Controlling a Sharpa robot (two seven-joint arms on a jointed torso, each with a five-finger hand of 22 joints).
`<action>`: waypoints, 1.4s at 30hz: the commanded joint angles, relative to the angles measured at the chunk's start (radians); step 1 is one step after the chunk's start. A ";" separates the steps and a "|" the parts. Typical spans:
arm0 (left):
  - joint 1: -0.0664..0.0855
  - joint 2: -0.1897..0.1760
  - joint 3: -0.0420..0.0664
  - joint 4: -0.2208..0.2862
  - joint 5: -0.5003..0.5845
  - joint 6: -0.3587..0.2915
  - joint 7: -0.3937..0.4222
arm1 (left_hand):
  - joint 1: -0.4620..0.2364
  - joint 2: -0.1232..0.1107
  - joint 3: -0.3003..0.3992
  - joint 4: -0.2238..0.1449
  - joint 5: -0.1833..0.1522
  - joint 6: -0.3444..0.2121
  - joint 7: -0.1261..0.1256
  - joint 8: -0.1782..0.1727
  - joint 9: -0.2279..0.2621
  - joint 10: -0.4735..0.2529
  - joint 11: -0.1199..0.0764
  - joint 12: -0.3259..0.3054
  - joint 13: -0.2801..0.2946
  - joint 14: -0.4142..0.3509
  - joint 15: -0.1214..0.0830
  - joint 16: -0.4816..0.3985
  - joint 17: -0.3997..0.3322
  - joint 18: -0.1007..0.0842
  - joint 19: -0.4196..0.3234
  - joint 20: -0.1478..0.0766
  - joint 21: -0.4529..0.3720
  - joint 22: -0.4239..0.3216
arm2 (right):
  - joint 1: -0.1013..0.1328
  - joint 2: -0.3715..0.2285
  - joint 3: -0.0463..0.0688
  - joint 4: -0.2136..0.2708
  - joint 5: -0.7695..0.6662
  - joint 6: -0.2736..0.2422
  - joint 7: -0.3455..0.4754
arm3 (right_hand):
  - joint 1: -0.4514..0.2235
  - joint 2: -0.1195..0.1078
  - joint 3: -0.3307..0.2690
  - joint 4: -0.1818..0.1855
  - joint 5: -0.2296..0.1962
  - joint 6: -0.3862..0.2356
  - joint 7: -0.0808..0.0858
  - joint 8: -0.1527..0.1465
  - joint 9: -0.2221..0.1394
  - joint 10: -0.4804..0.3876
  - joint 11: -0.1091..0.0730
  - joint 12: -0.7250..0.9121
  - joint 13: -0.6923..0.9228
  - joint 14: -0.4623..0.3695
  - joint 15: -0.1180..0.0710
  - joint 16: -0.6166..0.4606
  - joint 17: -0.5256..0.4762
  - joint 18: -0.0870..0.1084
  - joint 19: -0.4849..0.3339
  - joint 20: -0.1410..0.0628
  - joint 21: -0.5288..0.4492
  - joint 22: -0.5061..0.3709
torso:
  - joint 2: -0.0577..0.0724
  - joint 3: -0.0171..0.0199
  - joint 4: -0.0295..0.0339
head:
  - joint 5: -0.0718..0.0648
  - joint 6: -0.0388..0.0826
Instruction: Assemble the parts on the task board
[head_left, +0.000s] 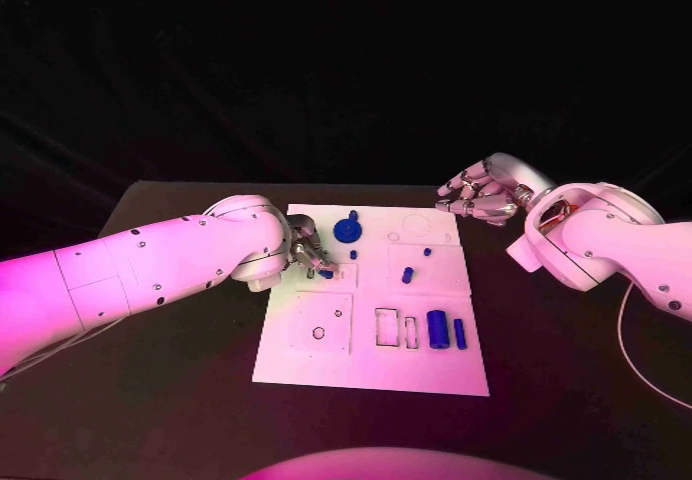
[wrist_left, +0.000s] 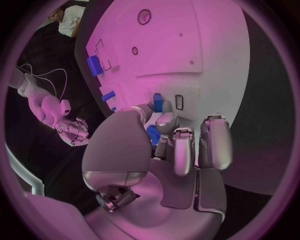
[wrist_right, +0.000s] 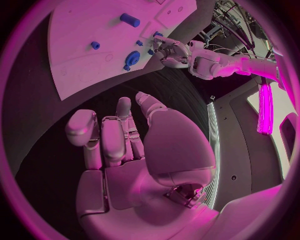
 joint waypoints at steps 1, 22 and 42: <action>-0.008 -0.001 -0.005 0.005 -0.016 0.055 -0.017 | 0.003 0.009 0.176 -0.172 0.004 0.003 -0.002 0.002 0.001 0.007 -0.001 0.002 0.000 0.106 0.000 0.002 0.263 -0.008 0.006 -0.003 0.006 0.067 | -0.001 0.000 0.000 0.000 -0.001 0.001 0.010 | 0.000 0.007 0.000 0.006 -0.004 0.003 0.001 0.004 -0.001 -0.001 -0.007 0.005 0.001 0.027 -0.005 -0.005 0.000 0.008 -0.007 -0.001 -0.004 0.000 | 0.000 0.0000 -0.0002 | 0.001 -0.001; -0.008 -0.002 -0.004 0.004 -0.011 0.065 -0.015 | -0.053 -0.010 0.174 -0.163 0.005 0.013 -0.011 -0.003 0.000 0.014 -0.005 0.007 0.005 0.106 -0.003 0.002 0.263 -0.009 0.010 -0.005 0.009 0.074 | -0.001 -0.004 0.000 0.001 0.000 0.004 0.010 | 0.000 0.008 0.001 0.007 -0.003 0.004 0.001 0.005 -0.001 -0.002 -0.007 0.004 -0.001 0.026 -0.005 -0.010 -0.005 0.009 -0.011 -0.001 -0.009 -0.009 | 0.001 0.0012 -0.0003 | 0.003 -0.002; -0.008 0.014 -0.003 -0.013 0.002 0.090 -0.024 | -0.188 -0.015 0.098 -0.106 0.013 0.050 -0.022 0.000 -0.002 0.020 -0.015 0.008 0.004 0.106 -0.011 0.002 0.263 -0.012 0.018 -0.012 0.015 0.087 | 0.000 -0.008 0.000 0.016 0.013 0.000 0.015 | 0.005 0.005 0.004 0.015 -0.003 -0.013 0.006 -0.003 -0.004 -0.028 -0.003 -0.021 -0.028 0.016 -0.002 -0.037 -0.031 0.015 -0.031 0.001 -0.032 -0.047 | 0.002 0.0030 -0.0033 | 0.001 -0.009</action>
